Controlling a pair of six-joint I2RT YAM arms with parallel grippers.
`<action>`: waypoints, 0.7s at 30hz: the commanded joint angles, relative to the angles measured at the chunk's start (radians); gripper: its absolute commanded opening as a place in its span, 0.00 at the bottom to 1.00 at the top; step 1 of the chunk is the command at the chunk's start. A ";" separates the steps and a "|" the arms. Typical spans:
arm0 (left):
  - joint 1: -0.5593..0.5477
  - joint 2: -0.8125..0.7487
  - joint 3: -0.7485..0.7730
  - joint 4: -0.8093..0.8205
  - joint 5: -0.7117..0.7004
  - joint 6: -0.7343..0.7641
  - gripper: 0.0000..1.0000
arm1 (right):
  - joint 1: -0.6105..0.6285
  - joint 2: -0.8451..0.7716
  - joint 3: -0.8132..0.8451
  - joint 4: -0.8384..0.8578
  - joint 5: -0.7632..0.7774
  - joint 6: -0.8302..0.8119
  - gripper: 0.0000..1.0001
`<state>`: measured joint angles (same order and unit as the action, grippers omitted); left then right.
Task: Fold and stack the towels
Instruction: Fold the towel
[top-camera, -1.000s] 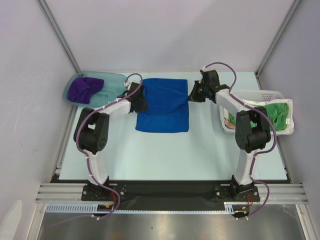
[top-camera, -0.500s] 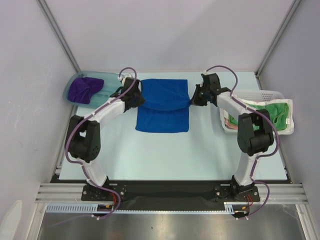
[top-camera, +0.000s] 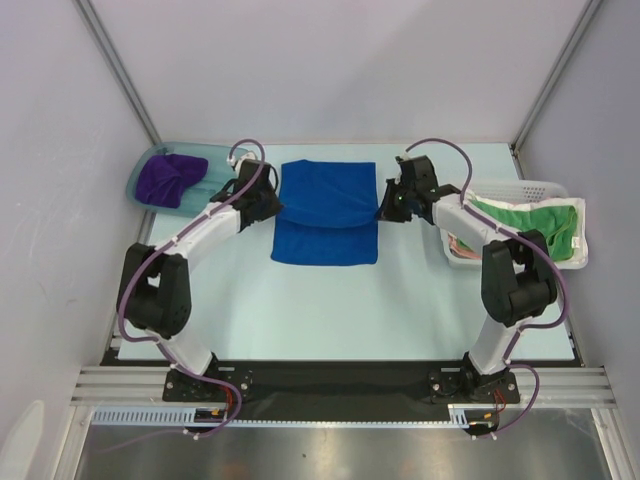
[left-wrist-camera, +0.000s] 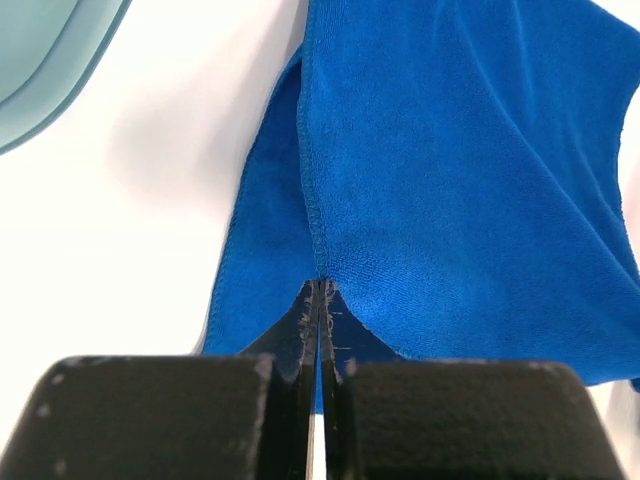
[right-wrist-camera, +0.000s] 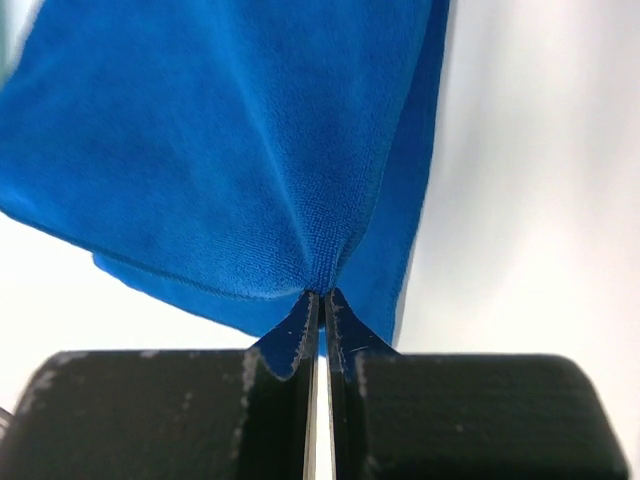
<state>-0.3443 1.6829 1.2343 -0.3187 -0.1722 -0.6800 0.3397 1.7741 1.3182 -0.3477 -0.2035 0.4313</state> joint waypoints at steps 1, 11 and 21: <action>0.007 -0.068 -0.028 0.003 0.007 0.017 0.00 | 0.016 -0.065 -0.033 -0.004 0.022 -0.017 0.00; 0.007 -0.123 -0.097 -0.003 0.036 0.017 0.00 | 0.035 -0.125 -0.106 -0.010 0.033 -0.025 0.00; 0.011 -0.170 -0.163 0.003 0.074 0.011 0.00 | 0.073 -0.157 -0.178 -0.001 0.029 -0.022 0.00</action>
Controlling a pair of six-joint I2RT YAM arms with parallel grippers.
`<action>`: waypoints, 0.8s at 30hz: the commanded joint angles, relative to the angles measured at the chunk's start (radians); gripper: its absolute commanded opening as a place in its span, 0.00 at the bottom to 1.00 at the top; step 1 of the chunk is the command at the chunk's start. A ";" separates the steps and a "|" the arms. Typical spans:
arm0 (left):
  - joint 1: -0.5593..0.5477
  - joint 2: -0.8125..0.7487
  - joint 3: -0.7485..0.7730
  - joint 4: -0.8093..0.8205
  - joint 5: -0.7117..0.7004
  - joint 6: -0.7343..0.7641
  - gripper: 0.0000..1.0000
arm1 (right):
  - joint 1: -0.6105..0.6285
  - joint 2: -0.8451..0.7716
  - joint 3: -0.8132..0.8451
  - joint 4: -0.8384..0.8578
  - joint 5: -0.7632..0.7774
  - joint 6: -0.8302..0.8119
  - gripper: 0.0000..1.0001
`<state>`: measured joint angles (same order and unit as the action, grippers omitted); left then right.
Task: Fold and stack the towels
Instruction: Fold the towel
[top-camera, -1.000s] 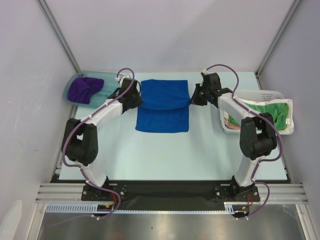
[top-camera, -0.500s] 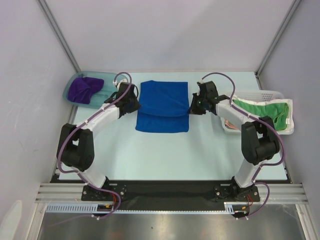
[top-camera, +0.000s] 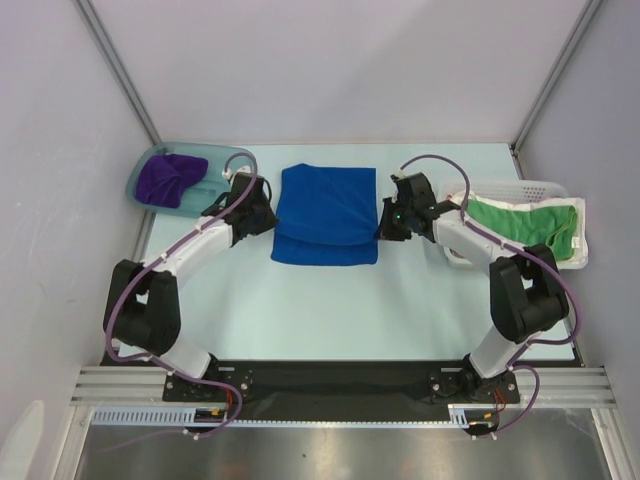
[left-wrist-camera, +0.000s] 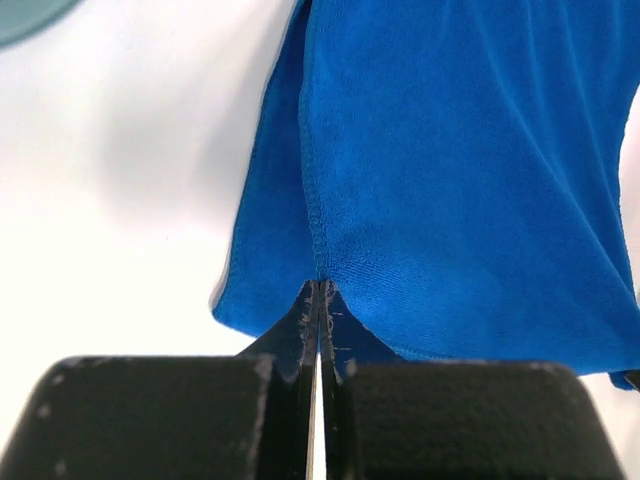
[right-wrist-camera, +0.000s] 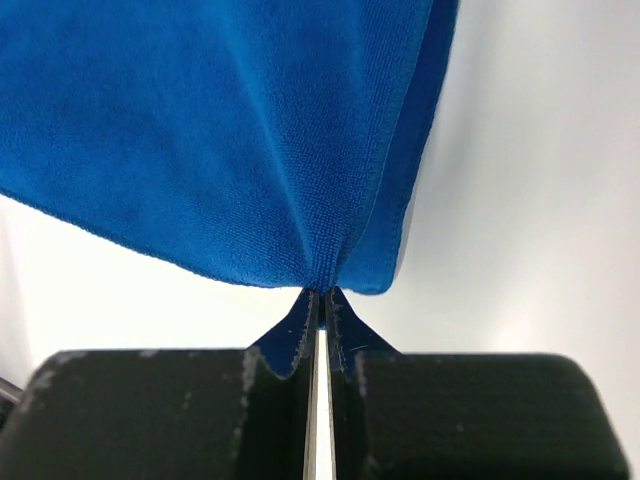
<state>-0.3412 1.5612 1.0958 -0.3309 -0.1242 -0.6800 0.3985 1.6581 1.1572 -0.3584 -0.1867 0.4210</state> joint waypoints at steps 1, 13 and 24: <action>0.008 -0.050 -0.030 0.015 0.028 0.011 0.00 | 0.017 -0.044 -0.020 0.010 0.012 -0.011 0.00; 0.011 -0.073 -0.109 0.029 0.032 0.014 0.00 | 0.040 -0.055 -0.080 0.024 0.023 -0.001 0.00; 0.021 -0.035 -0.152 0.056 0.049 -0.004 0.00 | 0.045 -0.012 -0.134 0.070 0.006 0.009 0.00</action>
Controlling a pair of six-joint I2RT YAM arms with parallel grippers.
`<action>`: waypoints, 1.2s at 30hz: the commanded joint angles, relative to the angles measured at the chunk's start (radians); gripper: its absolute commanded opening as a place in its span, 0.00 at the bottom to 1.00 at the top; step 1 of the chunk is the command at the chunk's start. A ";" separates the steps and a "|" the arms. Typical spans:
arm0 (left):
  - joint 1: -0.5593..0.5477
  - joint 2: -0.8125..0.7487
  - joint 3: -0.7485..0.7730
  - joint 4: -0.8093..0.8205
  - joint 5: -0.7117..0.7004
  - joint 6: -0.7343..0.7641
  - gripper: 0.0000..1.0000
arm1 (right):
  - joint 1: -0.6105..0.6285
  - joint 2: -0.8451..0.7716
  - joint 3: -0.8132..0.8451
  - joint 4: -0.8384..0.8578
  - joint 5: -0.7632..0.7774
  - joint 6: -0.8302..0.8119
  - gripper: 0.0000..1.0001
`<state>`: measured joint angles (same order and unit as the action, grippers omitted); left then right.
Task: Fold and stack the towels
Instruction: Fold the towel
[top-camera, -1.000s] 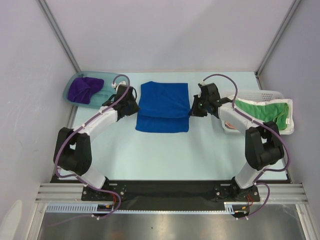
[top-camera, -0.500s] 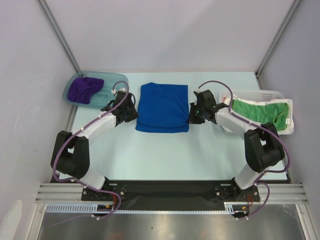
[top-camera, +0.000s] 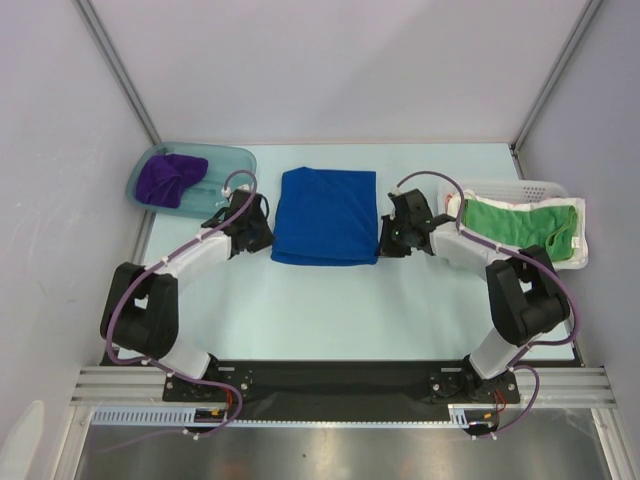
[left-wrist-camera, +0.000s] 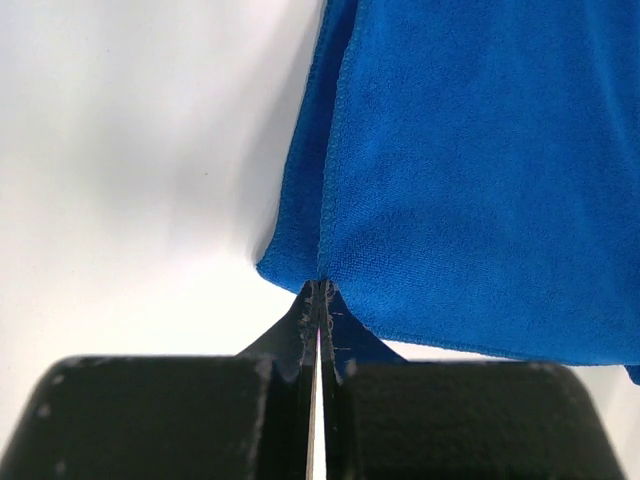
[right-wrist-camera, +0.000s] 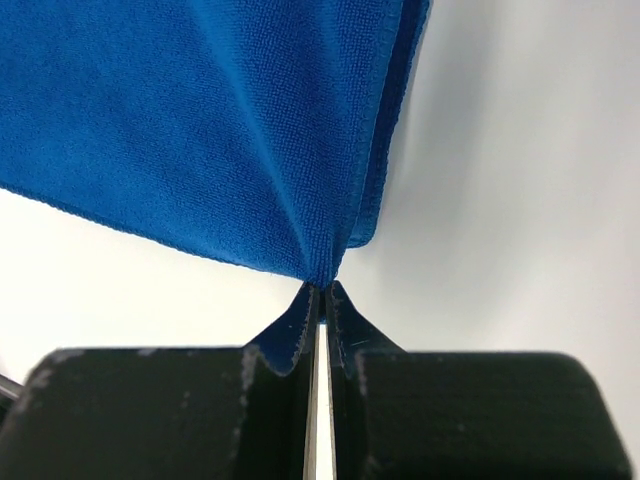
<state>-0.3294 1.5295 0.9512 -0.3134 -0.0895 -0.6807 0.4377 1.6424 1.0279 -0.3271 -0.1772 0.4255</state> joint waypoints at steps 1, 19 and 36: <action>0.009 0.001 -0.009 0.042 0.011 -0.003 0.00 | 0.007 0.008 -0.008 0.043 -0.011 0.007 0.00; 0.009 0.103 -0.020 0.071 0.001 -0.034 0.25 | 0.006 0.048 -0.052 0.077 0.010 0.010 0.33; 0.009 0.175 -0.026 0.092 -0.020 -0.033 0.54 | 0.013 0.106 -0.083 0.223 0.079 0.068 0.45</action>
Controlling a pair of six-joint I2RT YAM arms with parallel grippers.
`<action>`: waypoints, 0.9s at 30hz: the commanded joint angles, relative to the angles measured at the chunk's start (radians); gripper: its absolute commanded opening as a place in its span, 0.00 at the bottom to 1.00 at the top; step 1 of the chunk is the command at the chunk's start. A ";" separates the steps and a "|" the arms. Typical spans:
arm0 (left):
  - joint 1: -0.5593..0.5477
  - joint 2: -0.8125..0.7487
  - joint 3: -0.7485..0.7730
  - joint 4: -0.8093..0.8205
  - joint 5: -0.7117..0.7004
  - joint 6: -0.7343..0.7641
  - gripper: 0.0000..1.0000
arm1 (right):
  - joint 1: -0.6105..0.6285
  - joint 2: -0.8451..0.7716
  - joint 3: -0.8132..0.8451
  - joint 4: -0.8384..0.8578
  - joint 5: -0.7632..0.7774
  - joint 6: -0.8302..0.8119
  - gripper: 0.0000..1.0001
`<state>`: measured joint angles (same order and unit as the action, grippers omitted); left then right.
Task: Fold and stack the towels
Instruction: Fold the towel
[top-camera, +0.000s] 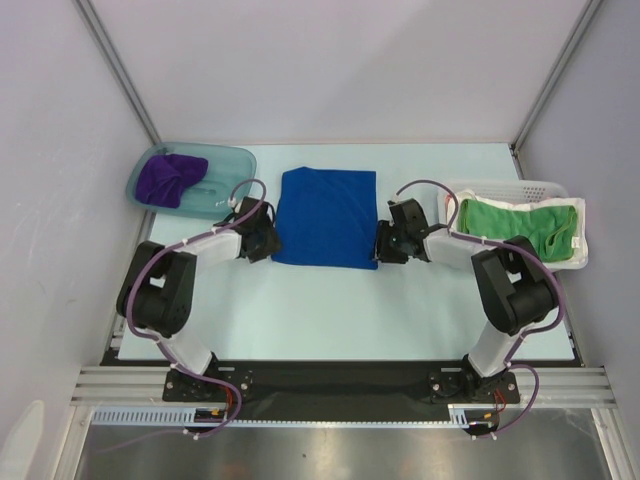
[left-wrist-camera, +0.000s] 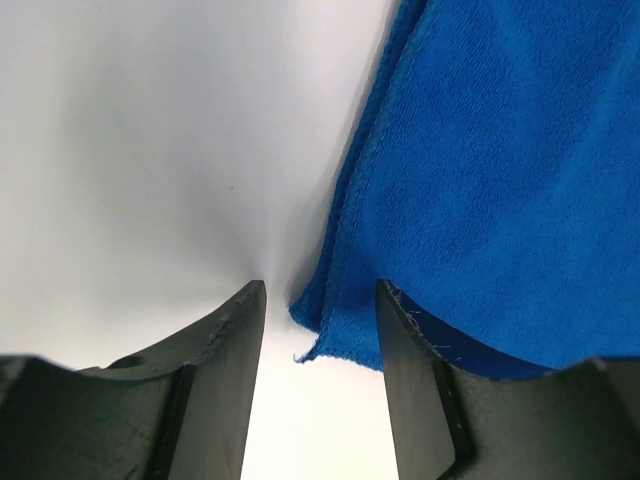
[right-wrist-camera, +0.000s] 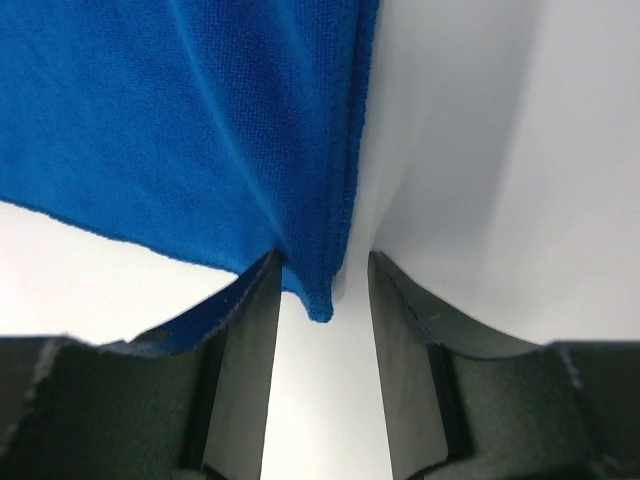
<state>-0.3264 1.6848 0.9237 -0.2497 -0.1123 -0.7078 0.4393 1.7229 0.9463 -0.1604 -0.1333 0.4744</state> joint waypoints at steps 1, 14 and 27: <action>0.006 0.019 -0.003 0.036 0.006 -0.007 0.53 | 0.013 0.030 0.000 0.056 0.035 0.021 0.45; 0.004 0.015 -0.080 0.115 0.105 -0.051 0.03 | 0.024 0.056 -0.014 0.041 0.049 0.035 0.23; -0.036 -0.290 -0.258 0.006 0.148 -0.105 0.00 | 0.042 -0.160 -0.095 -0.221 0.093 0.007 0.05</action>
<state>-0.3492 1.4792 0.7185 -0.1852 0.0128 -0.7780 0.4686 1.6512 0.9092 -0.2649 -0.0708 0.4961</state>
